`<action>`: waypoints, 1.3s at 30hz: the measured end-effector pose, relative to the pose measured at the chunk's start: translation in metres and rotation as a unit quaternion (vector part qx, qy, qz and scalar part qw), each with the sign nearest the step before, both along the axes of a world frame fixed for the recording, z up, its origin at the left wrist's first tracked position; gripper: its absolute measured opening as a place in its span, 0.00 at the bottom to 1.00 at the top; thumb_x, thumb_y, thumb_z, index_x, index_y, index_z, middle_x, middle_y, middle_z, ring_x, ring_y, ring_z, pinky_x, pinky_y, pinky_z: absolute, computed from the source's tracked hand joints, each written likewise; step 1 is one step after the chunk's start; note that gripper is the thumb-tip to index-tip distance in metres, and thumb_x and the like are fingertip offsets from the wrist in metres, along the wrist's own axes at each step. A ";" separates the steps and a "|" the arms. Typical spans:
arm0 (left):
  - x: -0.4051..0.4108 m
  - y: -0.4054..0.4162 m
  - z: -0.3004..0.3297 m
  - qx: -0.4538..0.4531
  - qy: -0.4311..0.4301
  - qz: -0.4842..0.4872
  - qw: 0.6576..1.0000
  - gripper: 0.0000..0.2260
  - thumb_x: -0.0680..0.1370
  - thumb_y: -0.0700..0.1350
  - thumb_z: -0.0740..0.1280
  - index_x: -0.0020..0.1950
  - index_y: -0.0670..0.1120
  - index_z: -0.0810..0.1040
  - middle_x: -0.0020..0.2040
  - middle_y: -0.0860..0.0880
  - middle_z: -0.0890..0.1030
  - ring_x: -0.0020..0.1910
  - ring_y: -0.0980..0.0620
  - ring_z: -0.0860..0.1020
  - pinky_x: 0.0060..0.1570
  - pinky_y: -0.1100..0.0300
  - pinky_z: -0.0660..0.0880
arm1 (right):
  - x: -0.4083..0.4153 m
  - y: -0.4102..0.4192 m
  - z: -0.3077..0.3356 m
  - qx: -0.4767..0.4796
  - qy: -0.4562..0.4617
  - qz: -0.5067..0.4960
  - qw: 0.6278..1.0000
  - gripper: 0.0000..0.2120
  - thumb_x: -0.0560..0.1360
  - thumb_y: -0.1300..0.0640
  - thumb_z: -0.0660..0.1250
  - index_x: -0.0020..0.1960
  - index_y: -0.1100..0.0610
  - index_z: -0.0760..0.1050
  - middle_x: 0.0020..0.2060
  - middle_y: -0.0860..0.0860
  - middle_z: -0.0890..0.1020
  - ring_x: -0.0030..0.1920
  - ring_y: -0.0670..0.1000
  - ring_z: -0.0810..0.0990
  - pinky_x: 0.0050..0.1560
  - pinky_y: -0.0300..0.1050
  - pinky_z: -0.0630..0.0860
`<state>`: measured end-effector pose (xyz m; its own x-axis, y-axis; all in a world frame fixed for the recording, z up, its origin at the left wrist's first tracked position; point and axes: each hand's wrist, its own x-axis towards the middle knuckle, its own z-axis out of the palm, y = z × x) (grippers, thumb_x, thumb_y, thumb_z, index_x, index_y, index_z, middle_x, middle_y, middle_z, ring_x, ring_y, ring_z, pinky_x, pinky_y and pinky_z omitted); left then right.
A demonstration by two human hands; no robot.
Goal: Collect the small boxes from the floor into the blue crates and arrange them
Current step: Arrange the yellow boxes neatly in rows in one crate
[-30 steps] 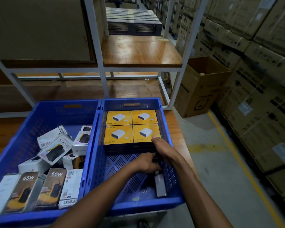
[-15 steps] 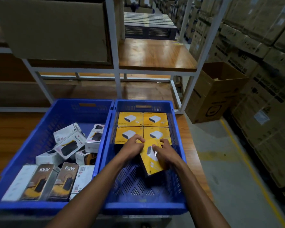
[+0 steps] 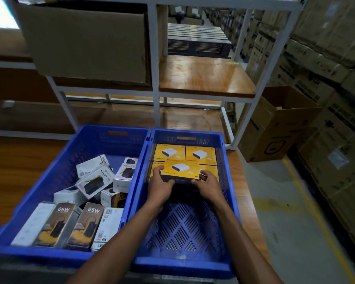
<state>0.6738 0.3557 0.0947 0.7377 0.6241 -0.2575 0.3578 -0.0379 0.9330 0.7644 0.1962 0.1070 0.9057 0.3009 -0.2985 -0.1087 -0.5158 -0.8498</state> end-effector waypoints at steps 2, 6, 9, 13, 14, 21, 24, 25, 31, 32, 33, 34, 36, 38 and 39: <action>0.002 0.003 -0.002 0.066 0.033 -0.018 0.997 0.29 0.81 0.42 0.71 0.78 0.56 0.65 0.73 0.47 0.70 0.60 0.49 0.73 0.55 0.53 0.76 | 0.002 0.007 0.000 -0.060 -0.052 0.028 0.997 0.22 0.79 0.55 0.73 0.71 0.60 0.75 0.65 0.56 0.81 0.65 0.58 0.79 0.63 0.51 0.76; 0.002 0.001 0.000 0.148 0.075 -0.057 0.985 0.27 0.81 0.41 0.71 0.78 0.53 0.66 0.72 0.44 0.64 0.48 0.54 0.73 0.45 0.60 0.73 | 0.008 0.020 -0.003 -0.100 -0.091 0.052 0.989 0.19 0.79 0.56 0.73 0.68 0.61 0.77 0.61 0.57 0.83 0.62 0.59 0.80 0.62 0.53 0.76; 0.001 -0.004 -0.001 0.176 0.092 -0.051 0.979 0.19 0.80 0.40 0.70 0.65 0.52 0.67 0.65 0.46 0.63 0.44 0.53 0.74 0.43 0.56 0.76 | 0.014 0.028 -0.005 -0.104 -0.110 0.047 0.987 0.23 0.78 0.56 0.74 0.70 0.62 0.75 0.62 0.59 0.82 0.61 0.60 0.81 0.62 0.55 0.79; 0.001 -0.012 -0.008 0.246 0.075 -0.043 0.966 0.21 0.77 0.38 0.71 0.60 0.54 0.64 0.62 0.48 0.58 0.42 0.47 0.78 0.44 0.46 0.81 | 0.022 0.034 -0.007 -0.087 -0.125 0.028 0.988 0.27 0.77 0.55 0.76 0.72 0.61 0.72 0.62 0.59 0.81 0.60 0.58 0.81 0.58 0.53 0.80; 0.000 -0.014 -0.008 0.266 0.065 -0.041 0.961 0.22 0.77 0.37 0.72 0.61 0.54 0.65 0.63 0.49 0.57 0.42 0.47 0.78 0.44 0.46 0.82 | 0.024 0.037 -0.007 -0.089 -0.129 0.027 0.987 0.28 0.77 0.54 0.76 0.73 0.61 0.72 0.62 0.59 0.81 0.60 0.58 0.81 0.57 0.51 0.79; 0.015 -0.008 -0.014 0.313 0.056 -0.129 0.939 0.11 0.81 0.45 0.69 0.63 0.49 0.75 0.61 0.50 0.71 0.51 0.49 0.78 0.53 0.48 0.79 | 0.035 0.060 -0.008 -0.072 -0.166 0.010 0.983 0.32 0.76 0.54 0.77 0.75 0.59 0.68 0.62 0.56 0.80 0.62 0.57 0.79 0.57 0.50 0.77; 0.026 0.002 -0.012 0.312 0.071 -0.128 0.939 0.18 0.82 0.47 0.67 0.72 0.46 0.74 0.67 0.48 0.72 0.61 0.46 0.77 0.59 0.48 0.78 | 0.043 0.067 -0.006 -0.058 -0.150 0.015 0.987 0.26 0.78 0.56 0.74 0.72 0.61 0.70 0.61 0.58 0.82 0.61 0.58 0.81 0.54 0.45 0.73; 0.029 0.005 -0.011 0.314 0.079 -0.131 0.937 0.20 0.82 0.47 0.67 0.74 0.46 0.72 0.70 0.47 0.71 0.64 0.44 0.76 0.61 0.47 0.77 | 0.045 0.068 -0.006 -0.051 -0.145 0.023 0.988 0.24 0.79 0.58 0.73 0.72 0.62 0.70 0.61 0.58 0.82 0.61 0.59 0.81 0.54 0.44 0.72; 0.046 0.024 -0.010 0.327 0.115 -0.170 0.922 0.27 0.79 0.46 0.69 0.79 0.50 0.67 0.74 0.46 0.69 0.70 0.41 0.73 0.66 0.46 0.74 | 0.059 0.077 -0.013 -0.042 -0.151 0.096 0.983 0.24 0.76 0.64 0.73 0.70 0.58 0.72 0.62 0.55 0.82 0.63 0.58 0.81 0.57 0.43 0.74; 0.049 0.026 -0.010 0.329 0.117 -0.174 0.921 0.28 0.79 0.46 0.68 0.79 0.50 0.66 0.75 0.46 0.68 0.71 0.41 0.73 0.66 0.46 0.75 | 0.062 0.079 -0.016 -0.047 -0.154 0.105 0.981 0.25 0.76 0.64 0.73 0.71 0.58 0.71 0.62 0.55 0.83 0.63 0.58 0.81 0.56 0.43 0.74; 0.051 0.027 -0.010 0.331 0.119 -0.177 0.919 0.29 0.79 0.46 0.68 0.80 0.51 0.65 0.75 0.45 0.68 0.71 0.40 0.73 0.66 0.45 0.75 | 0.066 0.081 -0.018 -0.053 -0.157 0.111 0.980 0.26 0.76 0.64 0.72 0.73 0.60 0.70 0.62 0.56 0.82 0.63 0.58 0.80 0.57 0.45 0.75; 0.053 0.029 -0.012 0.333 0.121 -0.181 0.917 0.30 0.79 0.46 0.68 0.80 0.51 0.64 0.75 0.45 0.67 0.71 0.39 0.73 0.65 0.44 0.75 | 0.069 0.083 -0.020 -0.063 -0.162 0.112 0.978 0.28 0.77 0.64 0.71 0.75 0.61 0.68 0.63 0.58 0.81 0.64 0.60 0.79 0.57 0.47 0.75; 0.055 0.032 -0.015 0.332 0.129 -0.187 0.915 0.32 0.78 0.47 0.68 0.81 0.52 0.62 0.76 0.45 0.66 0.70 0.38 0.73 0.64 0.42 0.76 | 0.076 0.086 -0.026 -0.078 -0.169 0.113 0.976 0.29 0.80 0.62 0.67 0.79 0.61 0.63 0.63 0.61 0.80 0.66 0.63 0.77 0.59 0.52 0.75; 0.057 0.035 -0.017 0.333 0.140 -0.190 0.913 0.33 0.78 0.47 0.67 0.82 0.53 0.61 0.76 0.45 0.64 0.70 0.37 0.73 0.65 0.41 0.76 | 0.081 0.088 -0.033 -0.105 -0.168 0.130 0.972 0.29 0.84 0.60 0.62 0.82 0.60 0.57 0.64 0.63 0.79 0.71 0.65 0.69 0.62 0.54 0.72; 0.057 0.035 -0.017 0.332 0.147 -0.190 0.912 0.33 0.78 0.47 0.67 0.82 0.53 0.60 0.76 0.44 0.64 0.71 0.37 0.73 0.65 0.41 0.76 | 0.083 0.088 -0.038 -0.116 -0.168 0.141 0.969 0.30 0.85 0.59 0.61 0.83 0.60 0.54 0.63 0.63 0.79 0.74 0.66 0.65 0.63 0.55 0.70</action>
<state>0.7305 0.3912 0.0774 0.8928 0.4287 -0.1385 0.4332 -0.7325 0.5252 0.8475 0.2841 0.0692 0.8553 0.5102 -0.0902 0.3267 -0.6662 -0.6704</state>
